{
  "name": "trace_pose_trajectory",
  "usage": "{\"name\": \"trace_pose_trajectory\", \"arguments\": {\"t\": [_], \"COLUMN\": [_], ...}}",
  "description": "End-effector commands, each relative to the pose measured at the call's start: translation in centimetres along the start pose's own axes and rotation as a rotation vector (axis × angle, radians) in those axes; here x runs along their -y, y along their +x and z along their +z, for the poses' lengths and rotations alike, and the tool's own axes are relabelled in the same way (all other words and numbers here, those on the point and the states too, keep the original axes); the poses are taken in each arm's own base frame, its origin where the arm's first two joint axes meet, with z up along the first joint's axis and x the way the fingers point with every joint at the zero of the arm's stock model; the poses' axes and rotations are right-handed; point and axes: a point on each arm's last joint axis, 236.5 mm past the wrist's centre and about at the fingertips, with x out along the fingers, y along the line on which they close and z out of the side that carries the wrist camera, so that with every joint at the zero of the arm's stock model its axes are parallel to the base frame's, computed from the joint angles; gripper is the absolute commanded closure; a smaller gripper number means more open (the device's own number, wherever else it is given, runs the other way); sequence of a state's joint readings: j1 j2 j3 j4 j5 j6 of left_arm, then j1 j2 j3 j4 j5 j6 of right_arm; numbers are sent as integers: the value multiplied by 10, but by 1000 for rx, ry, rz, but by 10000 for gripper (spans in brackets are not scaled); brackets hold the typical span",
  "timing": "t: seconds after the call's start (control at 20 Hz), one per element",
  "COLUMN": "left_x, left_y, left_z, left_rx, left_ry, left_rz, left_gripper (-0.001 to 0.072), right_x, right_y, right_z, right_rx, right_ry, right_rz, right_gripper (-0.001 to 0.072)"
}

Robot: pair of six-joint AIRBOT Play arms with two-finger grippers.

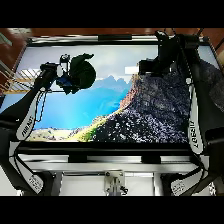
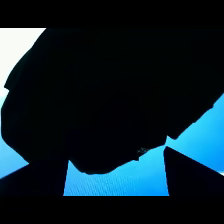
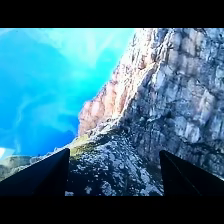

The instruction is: Fold the shirts.

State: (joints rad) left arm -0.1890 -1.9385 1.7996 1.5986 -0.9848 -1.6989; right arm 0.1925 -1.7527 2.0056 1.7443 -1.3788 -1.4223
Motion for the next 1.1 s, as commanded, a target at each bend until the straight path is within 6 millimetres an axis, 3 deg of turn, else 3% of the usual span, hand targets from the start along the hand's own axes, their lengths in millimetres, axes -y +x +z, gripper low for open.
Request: {"name": "trace_pose_trajectory", "arguments": {"t": [0.0, 0.05, 0.2, 0.3, 0.4, 0.5, 0.55, 0.65, 0.7, 0.8, 0.85, 0.9, 0.95, 1.05], "left_x": [1, 1, 2, 3, 6, 22, 37, 67, 80, 101, 110, 121, 135, 181], "left_y": [15, 17, 20, 18, 0, -51, -94, -198, -256, -354, -388, -413, -423, -411], "left_z": [11, 11, 8, 3, 4, 35, 57, 90, 95, 83, 72, 55, 37, -14], "left_rx": [49, 48, 39, 17, 11, 131, 237, 455, 547, 681, 716, 720, 688, 550], "left_ry": [-26, -30, -29, -26, -17, 25, 53, 88, 111, 142, 156, 164, 176, 285], "left_rz": [-8, -8, -7, -6, -7, -33, -57, -117, -148, -213, -245, -283, -318, -377], "left_gripper": [-4, 19, 295, 663, 672, 672, 672, 672, 672, 672, 672, 672, 672, 672], "right_x": [-1, -1, 0, 4, 5, 6, 3, -5, -10, -21, -27, -32, -36, -40], "right_y": [0, 0, 0, 0, -3, -18, -33, -77, -105, -173, -208, -242, -272, -326], "right_z": [2, 2, 2, 11, 20, 23, 27, 33, 35, 34, 30, 24, 17, 0], "right_rx": [8, 8, 9, 47, 84, 110, 140, 221, 272, 393, 458, 519, 572, 674], "right_ry": [-1, -1, -4, -19, -36, -52, -57, -69, -77, -95, -104, -112, -116, -119], "right_rz": [2, 2, 0, -19, -17, -28, -27, -15, -10, 6, 17, 28, 38, 50], "right_gripper": [58, 59, 58, 58, 58, 58, 58, 58, 58, 58, 58, 58, 58, 58]}}
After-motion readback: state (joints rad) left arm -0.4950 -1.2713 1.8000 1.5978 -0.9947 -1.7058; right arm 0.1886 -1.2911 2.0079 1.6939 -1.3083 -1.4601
